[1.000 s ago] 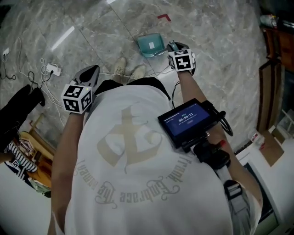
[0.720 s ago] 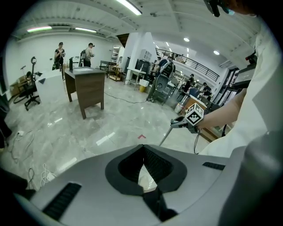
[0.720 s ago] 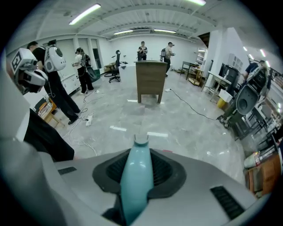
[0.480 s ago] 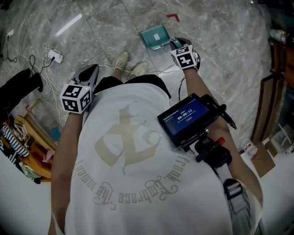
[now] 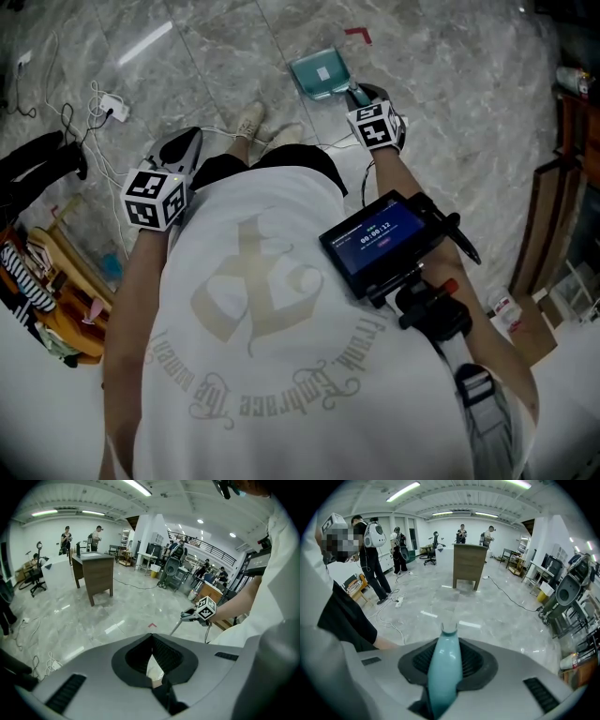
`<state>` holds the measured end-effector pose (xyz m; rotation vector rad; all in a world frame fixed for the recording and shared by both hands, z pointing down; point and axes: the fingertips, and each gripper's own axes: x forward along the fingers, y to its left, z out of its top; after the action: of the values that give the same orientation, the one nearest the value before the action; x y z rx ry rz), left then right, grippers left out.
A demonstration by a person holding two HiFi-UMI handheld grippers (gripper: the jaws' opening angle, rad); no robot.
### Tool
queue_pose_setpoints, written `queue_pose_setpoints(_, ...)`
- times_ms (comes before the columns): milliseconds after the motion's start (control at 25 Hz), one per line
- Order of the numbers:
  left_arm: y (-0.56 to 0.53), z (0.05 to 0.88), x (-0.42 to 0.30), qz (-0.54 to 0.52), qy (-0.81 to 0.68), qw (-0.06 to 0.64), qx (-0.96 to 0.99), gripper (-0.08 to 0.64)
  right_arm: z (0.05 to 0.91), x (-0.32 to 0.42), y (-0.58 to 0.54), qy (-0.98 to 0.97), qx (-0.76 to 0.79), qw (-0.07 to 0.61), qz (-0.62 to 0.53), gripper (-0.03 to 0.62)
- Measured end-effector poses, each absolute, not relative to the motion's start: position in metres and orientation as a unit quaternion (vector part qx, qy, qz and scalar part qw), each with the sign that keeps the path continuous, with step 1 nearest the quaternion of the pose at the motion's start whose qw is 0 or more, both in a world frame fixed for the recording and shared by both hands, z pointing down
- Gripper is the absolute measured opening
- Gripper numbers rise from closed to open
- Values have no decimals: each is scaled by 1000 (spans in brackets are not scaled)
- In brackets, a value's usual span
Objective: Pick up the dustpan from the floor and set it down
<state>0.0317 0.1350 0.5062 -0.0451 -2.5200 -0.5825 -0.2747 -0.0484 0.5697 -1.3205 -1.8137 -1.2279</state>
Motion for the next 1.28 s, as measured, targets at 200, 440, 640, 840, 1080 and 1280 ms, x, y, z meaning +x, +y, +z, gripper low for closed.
queue_pose_setpoints(200, 137, 506, 37, -219, -935, 277, -24, 12, 572, -274, -56, -679, -485, 293, -467, 109)
queue_pose_setpoints(440, 135, 511, 27, -217, -936, 277, -19, 12, 583, -275, -69, -685, -478, 304, -458, 112)
queue_pose_setpoints(640, 132, 514, 18, -207, -937, 281, -1, 12, 585, -275, -70, -690, -478, 304, -451, 125)
queue_pose_setpoints(840, 130, 519, 11, -200, -937, 287, 13, 12, 589, -277, -70, -699, -482, 313, -426, 171)
queue_pose_setpoints(1080, 136, 525, -8, -190, -938, 288, 35, 12, 583, -281, -65, -715, -486, 306, -400, 186)
queue_pose_setpoints(1280, 143, 524, -24, -182, -940, 285, 49, 12, 567, -281, -55, -732, -489, 286, -379, 186)
